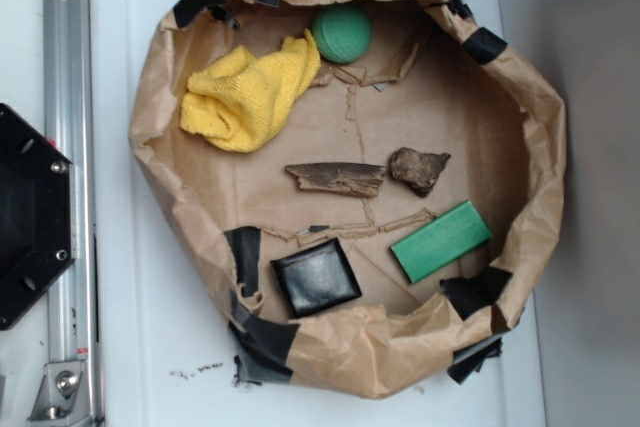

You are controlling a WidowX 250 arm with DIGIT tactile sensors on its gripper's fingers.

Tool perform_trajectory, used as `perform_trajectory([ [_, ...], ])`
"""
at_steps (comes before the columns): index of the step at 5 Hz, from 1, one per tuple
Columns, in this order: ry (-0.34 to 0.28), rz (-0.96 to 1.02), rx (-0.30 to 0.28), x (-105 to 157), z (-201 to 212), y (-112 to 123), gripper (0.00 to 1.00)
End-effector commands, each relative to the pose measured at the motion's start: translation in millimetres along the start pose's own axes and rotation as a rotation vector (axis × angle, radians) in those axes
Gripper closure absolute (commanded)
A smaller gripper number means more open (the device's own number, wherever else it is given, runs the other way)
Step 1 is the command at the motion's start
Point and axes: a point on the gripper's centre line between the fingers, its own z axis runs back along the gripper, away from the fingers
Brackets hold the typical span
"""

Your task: Grab the black box.

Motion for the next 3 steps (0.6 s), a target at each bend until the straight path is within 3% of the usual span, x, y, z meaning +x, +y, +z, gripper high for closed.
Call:
perform_trajectory([
  [1,0.000,0.000,0.000,0.0,0.0,0.0,0.00],
  [2,0.008,0.147,-0.116,47.2,-29.7,11.5,0.00],
  [3,-0.020,0.267,-0.138,85.7,-45.2,21.1,0.00],
])
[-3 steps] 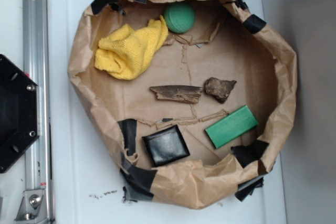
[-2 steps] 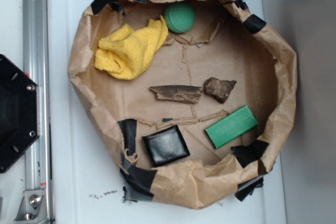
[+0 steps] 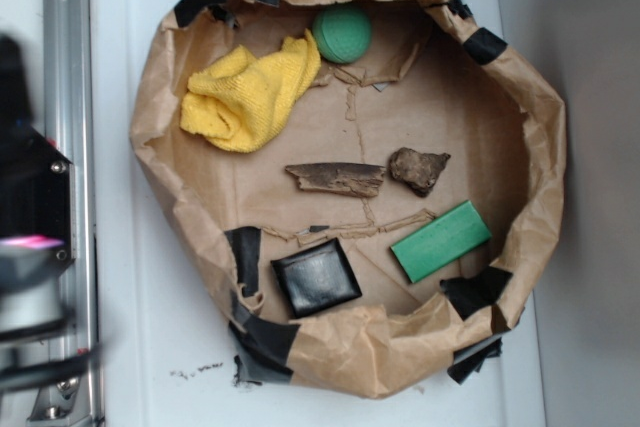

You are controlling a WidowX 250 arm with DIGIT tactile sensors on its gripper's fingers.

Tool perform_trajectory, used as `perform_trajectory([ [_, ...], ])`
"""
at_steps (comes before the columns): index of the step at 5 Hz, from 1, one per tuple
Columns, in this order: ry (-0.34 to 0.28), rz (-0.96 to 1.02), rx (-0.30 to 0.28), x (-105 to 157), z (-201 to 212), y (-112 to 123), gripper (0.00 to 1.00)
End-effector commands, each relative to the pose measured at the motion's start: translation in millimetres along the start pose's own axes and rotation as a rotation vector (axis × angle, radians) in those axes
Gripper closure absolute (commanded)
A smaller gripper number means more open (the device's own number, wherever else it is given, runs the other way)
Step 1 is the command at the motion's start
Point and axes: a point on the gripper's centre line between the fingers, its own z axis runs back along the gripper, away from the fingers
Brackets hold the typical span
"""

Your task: Grab the black box.

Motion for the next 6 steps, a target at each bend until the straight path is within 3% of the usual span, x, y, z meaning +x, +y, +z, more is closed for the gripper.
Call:
perform_trajectory([
  [1,-0.026,0.182,-0.066,65.4,-53.9,4.7,0.00],
  [4,-0.026,0.182,-0.066,65.4,-53.9,4.7,0.00],
  [5,0.021,0.201,0.041,68.8,-102.1,22.6,0.00],
  [6,0.018,0.168,0.022,70.2,-153.2,21.5,0.00],
])
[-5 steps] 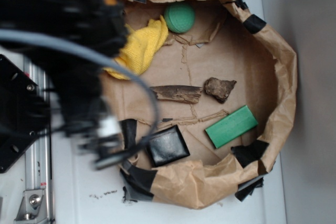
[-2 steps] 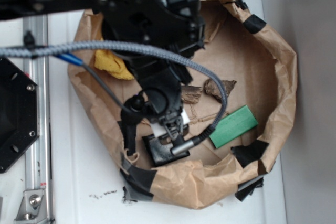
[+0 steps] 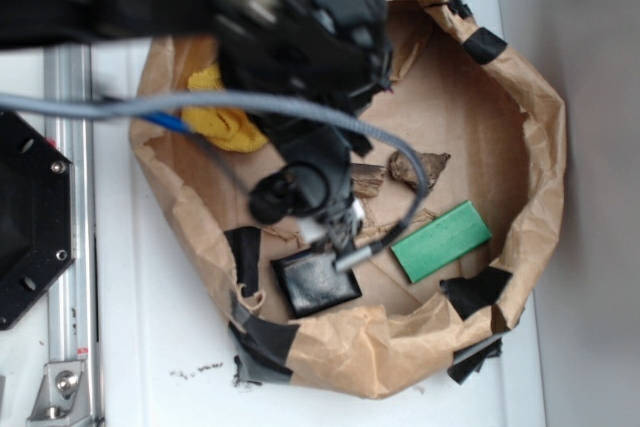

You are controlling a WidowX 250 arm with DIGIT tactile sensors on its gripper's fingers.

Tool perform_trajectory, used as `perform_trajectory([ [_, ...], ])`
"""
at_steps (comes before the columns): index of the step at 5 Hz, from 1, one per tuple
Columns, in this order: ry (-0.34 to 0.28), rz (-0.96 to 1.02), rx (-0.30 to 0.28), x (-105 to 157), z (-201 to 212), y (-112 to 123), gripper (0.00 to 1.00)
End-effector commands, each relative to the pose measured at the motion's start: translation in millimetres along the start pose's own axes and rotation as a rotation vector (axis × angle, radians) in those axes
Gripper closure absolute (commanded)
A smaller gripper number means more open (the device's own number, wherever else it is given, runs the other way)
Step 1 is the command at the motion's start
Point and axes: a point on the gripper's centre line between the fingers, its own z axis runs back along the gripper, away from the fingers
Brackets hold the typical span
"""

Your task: Grab the black box.

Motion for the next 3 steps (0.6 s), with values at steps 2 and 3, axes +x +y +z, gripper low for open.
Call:
perform_trajectory([
  [2,0.004,-0.178,-0.110,-15.5,-45.7,-47.7,0.00],
  [3,-0.008,-0.184,-0.143,-18.6,-35.4,-51.2,0.00],
])
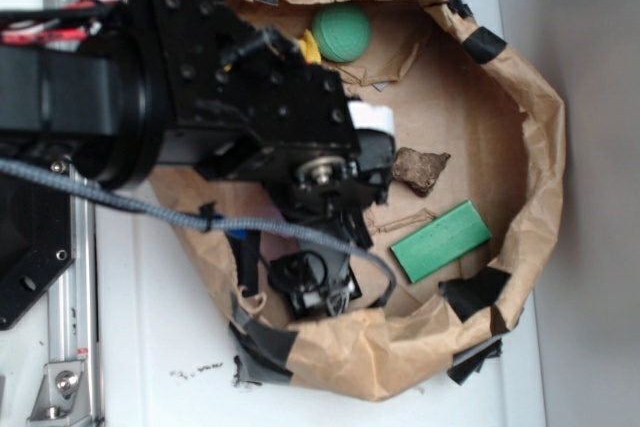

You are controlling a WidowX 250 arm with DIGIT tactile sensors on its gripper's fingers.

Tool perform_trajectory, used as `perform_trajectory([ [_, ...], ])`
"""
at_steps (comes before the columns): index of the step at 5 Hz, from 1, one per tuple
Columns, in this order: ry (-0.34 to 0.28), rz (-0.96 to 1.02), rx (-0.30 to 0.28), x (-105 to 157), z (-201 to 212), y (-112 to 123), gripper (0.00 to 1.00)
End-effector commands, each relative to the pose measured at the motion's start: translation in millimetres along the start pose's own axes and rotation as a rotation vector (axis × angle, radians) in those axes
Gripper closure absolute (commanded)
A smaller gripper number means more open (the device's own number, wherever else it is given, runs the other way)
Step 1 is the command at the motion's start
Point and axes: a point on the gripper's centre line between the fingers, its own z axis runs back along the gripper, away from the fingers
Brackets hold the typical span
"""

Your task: Grab the black box.

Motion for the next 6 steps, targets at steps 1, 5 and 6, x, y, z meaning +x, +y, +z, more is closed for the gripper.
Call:
perform_trajectory([
  [1,-0.027,-0.046,-0.014,3.3,2.3,-20.6,0.00],
  [5,0.091,-0.103,-0.069,-7.8,-44.3,-47.7,1.00],
  [6,0.030,-0.076,-0.049,-2.2,-4.0,-23.4,1.00],
])
